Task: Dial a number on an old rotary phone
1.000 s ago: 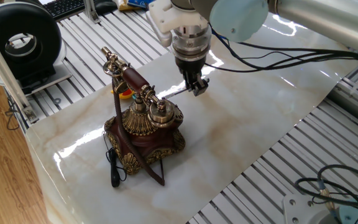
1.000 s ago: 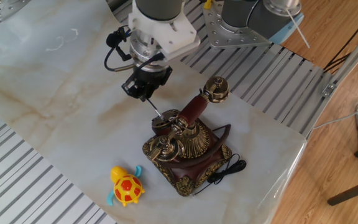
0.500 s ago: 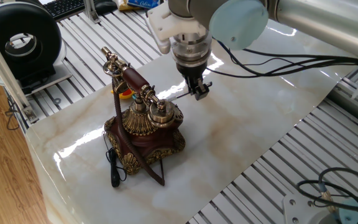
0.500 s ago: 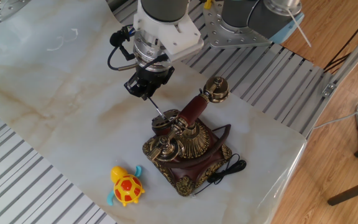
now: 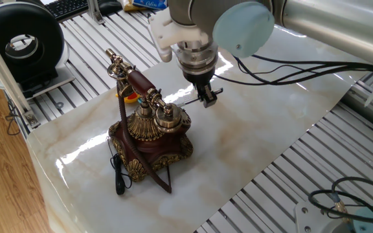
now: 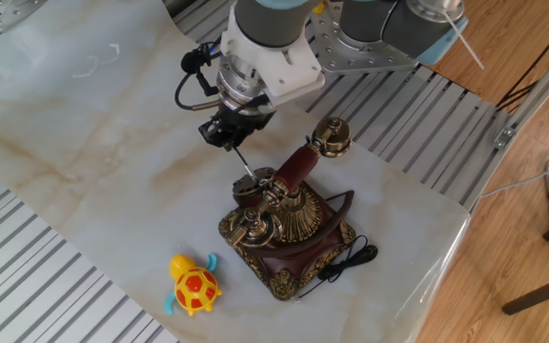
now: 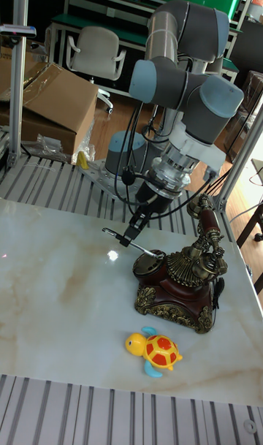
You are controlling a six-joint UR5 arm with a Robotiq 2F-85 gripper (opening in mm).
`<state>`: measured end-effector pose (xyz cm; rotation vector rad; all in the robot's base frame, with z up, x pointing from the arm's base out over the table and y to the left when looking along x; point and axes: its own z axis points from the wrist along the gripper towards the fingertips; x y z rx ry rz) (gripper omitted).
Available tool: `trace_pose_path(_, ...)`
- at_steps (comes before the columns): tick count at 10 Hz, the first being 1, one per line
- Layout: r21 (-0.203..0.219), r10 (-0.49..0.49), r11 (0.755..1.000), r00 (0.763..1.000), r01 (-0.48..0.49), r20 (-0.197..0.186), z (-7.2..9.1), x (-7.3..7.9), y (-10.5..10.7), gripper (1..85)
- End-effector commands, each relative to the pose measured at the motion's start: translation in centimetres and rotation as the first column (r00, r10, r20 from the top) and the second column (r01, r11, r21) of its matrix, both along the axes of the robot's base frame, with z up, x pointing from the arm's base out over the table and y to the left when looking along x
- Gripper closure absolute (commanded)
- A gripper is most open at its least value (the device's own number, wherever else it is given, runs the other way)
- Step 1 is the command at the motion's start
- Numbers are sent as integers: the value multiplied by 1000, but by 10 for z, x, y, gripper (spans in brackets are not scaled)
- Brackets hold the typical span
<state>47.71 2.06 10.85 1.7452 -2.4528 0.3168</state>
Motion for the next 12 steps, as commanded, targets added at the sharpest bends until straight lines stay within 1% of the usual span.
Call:
trace_pose_path(1, 20, -11, 1000, 1000, 11, -23, -1, -7, 9, 843)
trace_pose_path(2, 27, -6, 1000, 1000, 7, -24, -1, -6, 11, 843)
trace_pose_path(4, 22, 18, 1000, 1000, -18, -19, 4, 6, 10, 843)
trace_pose_path(5, 34, 24, 999, 999, -23, -23, 9, 11, 9, 843)
trace_pose_path(6, 51, 23, 998, 999, -22, -22, 10, 12, 11, 843)
trace_pose_path(7, 63, 25, 998, 1000, -24, -13, 9, 15, 11, 843)
trace_pose_path(9, 76, 32, 997, 999, -31, -9, 5, 21, 7, 843)
trace_pose_path(12, 67, 26, 997, 1000, -25, -16, 9, 18, 5, 843)
